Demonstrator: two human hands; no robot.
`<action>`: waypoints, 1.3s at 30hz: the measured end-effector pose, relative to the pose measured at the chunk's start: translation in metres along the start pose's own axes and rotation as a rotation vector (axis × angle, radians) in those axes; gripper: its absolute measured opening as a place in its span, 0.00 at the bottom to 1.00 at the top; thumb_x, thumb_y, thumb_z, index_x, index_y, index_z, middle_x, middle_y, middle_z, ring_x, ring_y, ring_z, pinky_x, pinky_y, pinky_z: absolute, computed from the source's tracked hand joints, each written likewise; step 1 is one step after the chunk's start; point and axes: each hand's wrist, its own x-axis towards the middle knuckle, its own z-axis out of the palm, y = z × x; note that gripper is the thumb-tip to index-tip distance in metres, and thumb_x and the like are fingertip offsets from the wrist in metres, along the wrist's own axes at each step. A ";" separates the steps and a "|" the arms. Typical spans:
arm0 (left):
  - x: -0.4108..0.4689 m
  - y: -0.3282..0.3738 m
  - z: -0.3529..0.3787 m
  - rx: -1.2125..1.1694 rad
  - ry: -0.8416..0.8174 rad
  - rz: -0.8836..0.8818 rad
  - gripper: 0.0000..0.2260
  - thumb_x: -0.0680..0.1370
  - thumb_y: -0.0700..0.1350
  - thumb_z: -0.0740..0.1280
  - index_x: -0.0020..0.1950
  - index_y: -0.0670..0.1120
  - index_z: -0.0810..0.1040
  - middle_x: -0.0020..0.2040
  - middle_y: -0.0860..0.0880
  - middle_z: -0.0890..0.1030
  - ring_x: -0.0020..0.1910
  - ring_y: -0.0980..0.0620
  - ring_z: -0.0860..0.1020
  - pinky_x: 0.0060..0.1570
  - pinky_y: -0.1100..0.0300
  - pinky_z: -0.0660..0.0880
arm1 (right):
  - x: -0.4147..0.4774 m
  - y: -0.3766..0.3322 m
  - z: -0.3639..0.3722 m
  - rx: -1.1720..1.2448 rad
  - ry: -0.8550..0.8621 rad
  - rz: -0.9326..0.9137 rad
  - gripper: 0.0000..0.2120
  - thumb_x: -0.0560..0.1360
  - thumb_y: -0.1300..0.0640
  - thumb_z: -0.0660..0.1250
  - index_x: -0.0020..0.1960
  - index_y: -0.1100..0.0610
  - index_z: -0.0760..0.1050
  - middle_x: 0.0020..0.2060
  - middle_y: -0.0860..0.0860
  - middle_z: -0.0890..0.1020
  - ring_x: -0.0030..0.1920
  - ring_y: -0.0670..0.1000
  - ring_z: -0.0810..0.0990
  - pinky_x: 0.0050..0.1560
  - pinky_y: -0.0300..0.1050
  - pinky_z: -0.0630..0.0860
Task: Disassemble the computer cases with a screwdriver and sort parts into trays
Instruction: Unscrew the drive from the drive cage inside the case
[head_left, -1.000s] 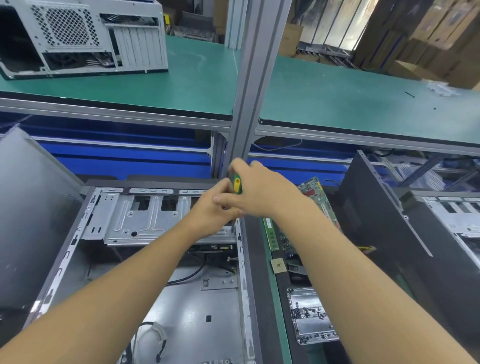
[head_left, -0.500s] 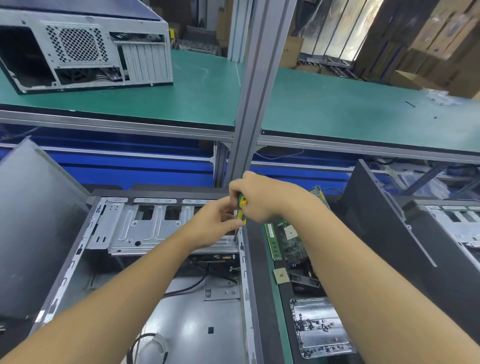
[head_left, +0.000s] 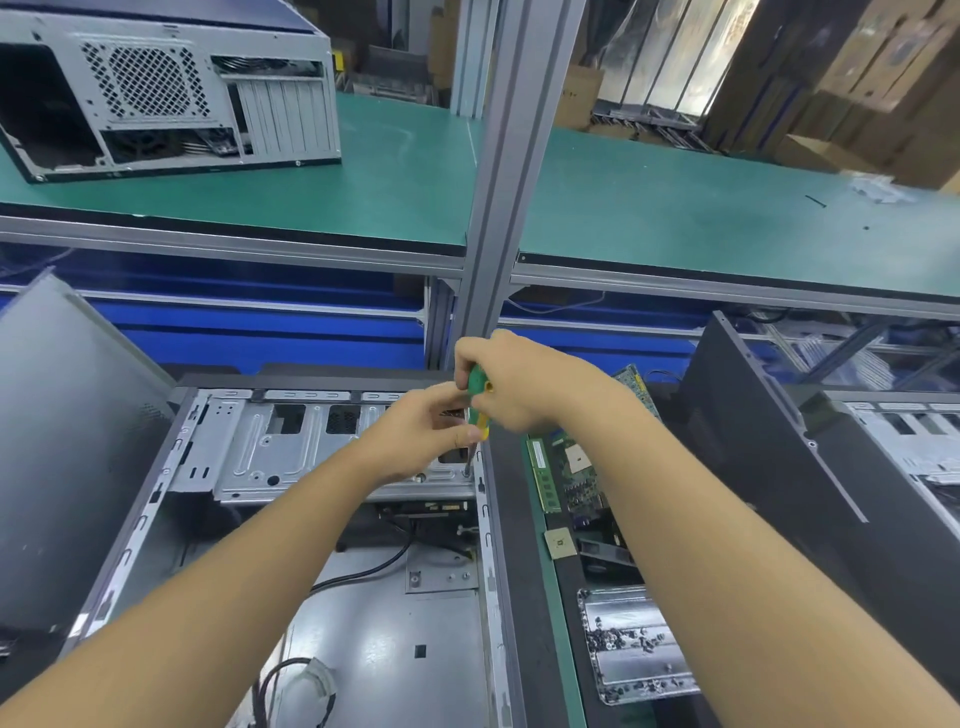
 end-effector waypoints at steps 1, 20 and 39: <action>0.000 0.000 0.001 0.010 0.024 0.005 0.14 0.77 0.36 0.72 0.59 0.49 0.80 0.56 0.49 0.84 0.57 0.45 0.82 0.60 0.49 0.78 | -0.001 0.000 0.000 0.006 -0.018 -0.014 0.12 0.78 0.63 0.64 0.52 0.47 0.68 0.51 0.50 0.65 0.40 0.53 0.72 0.35 0.46 0.67; 0.000 0.009 -0.001 0.103 -0.003 0.009 0.12 0.78 0.37 0.71 0.55 0.54 0.81 0.51 0.57 0.86 0.54 0.60 0.82 0.52 0.70 0.76 | 0.001 0.005 0.000 -0.048 -0.014 -0.027 0.11 0.79 0.63 0.63 0.53 0.49 0.66 0.52 0.51 0.66 0.40 0.51 0.69 0.34 0.46 0.64; -0.005 0.018 0.005 -0.027 0.057 0.028 0.10 0.79 0.34 0.69 0.59 0.40 0.80 0.51 0.50 0.86 0.51 0.58 0.82 0.50 0.67 0.77 | 0.008 -0.005 0.009 -0.019 0.060 0.071 0.05 0.82 0.58 0.58 0.56 0.51 0.66 0.51 0.55 0.70 0.44 0.57 0.73 0.41 0.49 0.68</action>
